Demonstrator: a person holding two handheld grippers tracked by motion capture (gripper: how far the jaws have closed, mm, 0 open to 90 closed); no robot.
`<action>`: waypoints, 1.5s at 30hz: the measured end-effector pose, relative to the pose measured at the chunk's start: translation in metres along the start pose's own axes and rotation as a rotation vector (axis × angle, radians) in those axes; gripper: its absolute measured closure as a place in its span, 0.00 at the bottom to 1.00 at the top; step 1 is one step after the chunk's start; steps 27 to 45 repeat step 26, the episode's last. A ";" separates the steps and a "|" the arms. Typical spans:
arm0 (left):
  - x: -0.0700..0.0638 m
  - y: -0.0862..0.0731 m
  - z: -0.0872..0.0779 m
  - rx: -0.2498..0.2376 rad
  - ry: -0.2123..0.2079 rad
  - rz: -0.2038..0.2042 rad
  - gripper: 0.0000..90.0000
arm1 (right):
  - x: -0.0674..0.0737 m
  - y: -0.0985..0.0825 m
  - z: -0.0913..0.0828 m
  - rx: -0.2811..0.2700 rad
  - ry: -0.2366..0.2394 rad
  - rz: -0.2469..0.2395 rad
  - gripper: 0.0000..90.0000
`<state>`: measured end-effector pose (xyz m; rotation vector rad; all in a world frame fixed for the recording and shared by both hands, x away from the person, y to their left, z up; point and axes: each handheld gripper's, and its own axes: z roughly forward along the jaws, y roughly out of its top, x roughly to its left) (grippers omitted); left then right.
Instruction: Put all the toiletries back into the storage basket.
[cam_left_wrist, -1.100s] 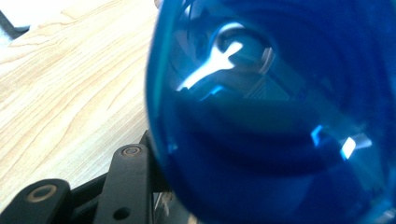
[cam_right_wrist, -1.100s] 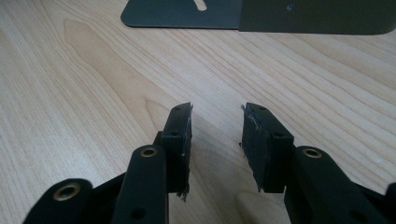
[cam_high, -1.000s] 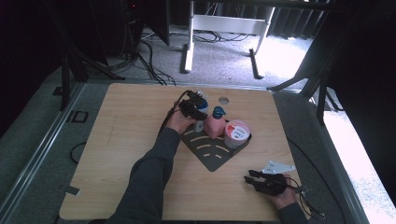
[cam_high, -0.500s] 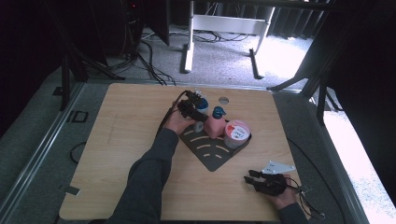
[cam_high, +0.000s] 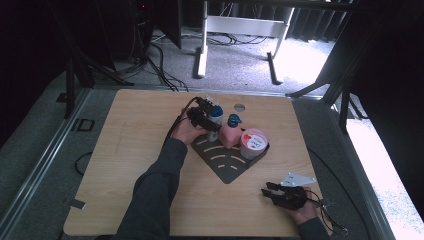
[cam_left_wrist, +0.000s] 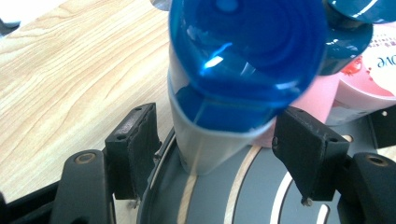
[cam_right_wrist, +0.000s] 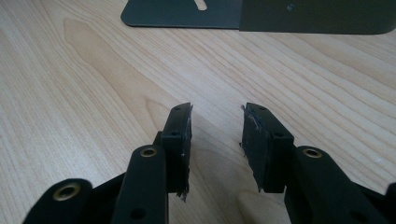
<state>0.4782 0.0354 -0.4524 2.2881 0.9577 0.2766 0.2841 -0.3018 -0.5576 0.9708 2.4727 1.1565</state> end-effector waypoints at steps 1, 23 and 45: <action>0.000 0.000 -0.002 0.001 0.004 0.002 0.34 | 0.000 0.000 0.000 0.000 0.000 0.000 0.69; -0.002 -0.024 -0.048 -0.053 0.027 0.046 0.33 | 0.000 0.000 0.000 -0.003 0.001 0.005 0.69; -0.001 -0.032 -0.053 -0.059 0.028 0.043 0.33 | 0.000 0.000 0.000 -0.005 0.005 0.006 0.69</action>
